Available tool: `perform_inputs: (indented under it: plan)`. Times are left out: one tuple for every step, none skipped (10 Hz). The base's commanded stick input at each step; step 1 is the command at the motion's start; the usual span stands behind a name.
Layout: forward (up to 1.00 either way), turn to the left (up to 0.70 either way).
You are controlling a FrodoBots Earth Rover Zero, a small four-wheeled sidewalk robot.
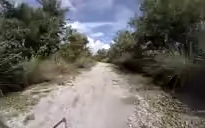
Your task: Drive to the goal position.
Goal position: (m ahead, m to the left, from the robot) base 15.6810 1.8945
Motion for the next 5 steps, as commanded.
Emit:
perform_inputs:
  plan:
    - [0.85, 0.0]
    - [0.85, 0.0]
    - [0.85, 0.0]
    - [0.85, 0.0]
    - [0.85, 0.0]
